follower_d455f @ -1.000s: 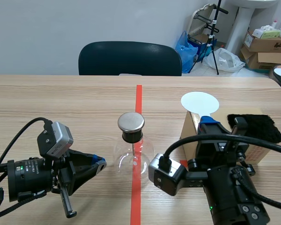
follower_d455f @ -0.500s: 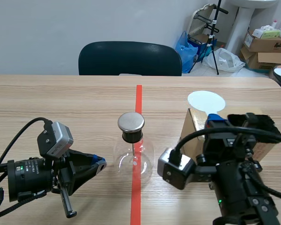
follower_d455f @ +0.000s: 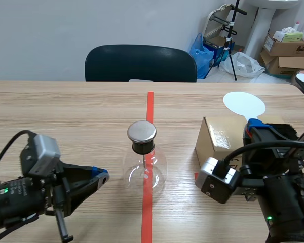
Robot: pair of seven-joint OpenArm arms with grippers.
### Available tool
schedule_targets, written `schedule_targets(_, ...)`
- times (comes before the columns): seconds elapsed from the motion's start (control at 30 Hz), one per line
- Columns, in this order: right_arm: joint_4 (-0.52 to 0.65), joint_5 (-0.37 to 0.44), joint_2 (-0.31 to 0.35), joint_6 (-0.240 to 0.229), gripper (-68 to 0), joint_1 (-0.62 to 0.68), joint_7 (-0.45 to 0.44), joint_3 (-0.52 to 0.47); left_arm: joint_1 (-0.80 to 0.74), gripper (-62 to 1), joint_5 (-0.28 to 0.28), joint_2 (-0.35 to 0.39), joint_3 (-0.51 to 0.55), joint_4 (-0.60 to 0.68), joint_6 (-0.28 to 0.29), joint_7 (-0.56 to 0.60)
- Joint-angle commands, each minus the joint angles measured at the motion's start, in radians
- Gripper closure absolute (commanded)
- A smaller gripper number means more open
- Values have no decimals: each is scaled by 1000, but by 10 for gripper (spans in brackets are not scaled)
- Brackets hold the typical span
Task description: Do the electroscope experiment
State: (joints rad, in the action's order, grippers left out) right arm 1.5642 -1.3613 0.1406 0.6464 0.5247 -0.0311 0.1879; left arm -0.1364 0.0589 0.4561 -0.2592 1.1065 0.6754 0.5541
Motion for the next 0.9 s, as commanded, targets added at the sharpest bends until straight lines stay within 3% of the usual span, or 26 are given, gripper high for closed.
schedule_targets(0.0, 2, 0, -9, 29, -10, -6, -24, -14, -63, -38, -13, 21, 45, 72, 1, 18)
schedule_targets(0.17, -51, 0, -41, 80, -9, -10, -105, -61, -235, -38, -9, 44, 158, 246, 2, 24)
schedule_targets(0.27, -96, -2, -47, 137, -9, -21, -134, -77, -339, -38, 3, 50, 224, 358, 8, 27)
schedule_targets(0.6, -243, -45, -47, 137, -9, -96, -90, -76, -649, -38, 13, 49, 403, 668, 21, 26)
schedule_targets(0.87, -284, -50, -47, 137, -9, -115, -80, -76, -748, -41, 13, 49, 465, 773, 21, 32)
